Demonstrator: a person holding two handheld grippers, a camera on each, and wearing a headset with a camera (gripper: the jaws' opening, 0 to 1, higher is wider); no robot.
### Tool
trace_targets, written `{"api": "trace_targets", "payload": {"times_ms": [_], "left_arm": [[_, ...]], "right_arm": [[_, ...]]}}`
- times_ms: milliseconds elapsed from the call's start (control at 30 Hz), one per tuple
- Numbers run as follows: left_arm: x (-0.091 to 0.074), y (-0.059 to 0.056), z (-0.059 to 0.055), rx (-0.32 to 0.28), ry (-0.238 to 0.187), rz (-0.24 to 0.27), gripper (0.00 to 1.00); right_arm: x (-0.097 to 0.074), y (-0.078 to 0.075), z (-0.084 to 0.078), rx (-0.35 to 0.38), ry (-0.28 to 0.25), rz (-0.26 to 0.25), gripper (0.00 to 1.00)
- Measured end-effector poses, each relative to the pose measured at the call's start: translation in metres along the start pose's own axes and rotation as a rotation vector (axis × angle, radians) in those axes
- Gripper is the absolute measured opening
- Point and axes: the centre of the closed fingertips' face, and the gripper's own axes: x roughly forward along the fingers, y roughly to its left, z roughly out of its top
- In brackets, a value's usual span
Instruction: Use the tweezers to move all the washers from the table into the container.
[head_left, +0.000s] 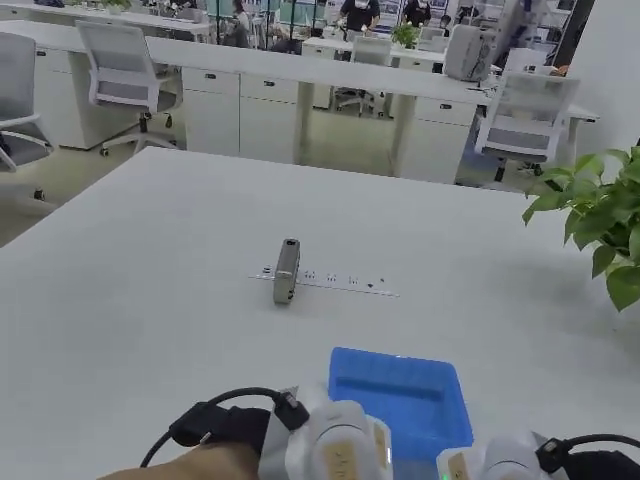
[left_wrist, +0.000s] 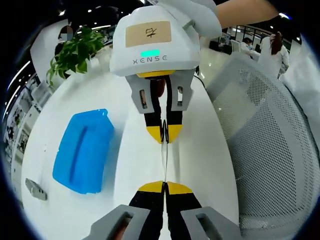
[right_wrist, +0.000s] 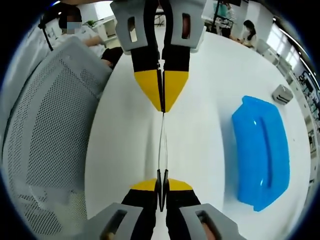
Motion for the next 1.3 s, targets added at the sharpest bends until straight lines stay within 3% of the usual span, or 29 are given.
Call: {"api": "trace_targets", "payload": {"times_ms": [133, 200, 633, 867, 933, 967, 1300], "left_arm": [[0.009, 0.003, -0.004, -0.004, 0.011, 0.001, 0.00], [0.011, 0.007, -0.008, -0.007, 0.013, 0.005, 0.00], [0.027, 0.007, -0.016, -0.036, -0.009, 0.000, 0.00], [0.026, 0.008, -0.016, -0.076, -0.033, 0.002, 0.00], [0.029, 0.005, -0.017, -0.078, -0.024, -0.011, 0.00], [0.031, 0.002, -0.016, -0.046, -0.018, -0.024, 0.00], [0.029, 0.003, -0.016, -0.084, -0.016, -0.025, 0.00]], "right_arm": [[0.003, -0.004, -0.003, 0.006, 0.020, -0.007, 0.01], [0.002, -0.005, -0.003, 0.055, 0.029, 0.005, 0.02], [0.002, -0.003, -0.003, 0.073, 0.048, 0.013, 0.04], [0.003, -0.001, -0.003, 0.078, 0.051, 0.005, 0.06], [0.003, 0.000, -0.003, 0.073, 0.057, 0.002, 0.07], [0.003, 0.000, -0.003, 0.073, 0.063, -0.001, 0.07], [0.001, -0.003, -0.011, 0.095, 0.073, -0.031, 0.12]]}}
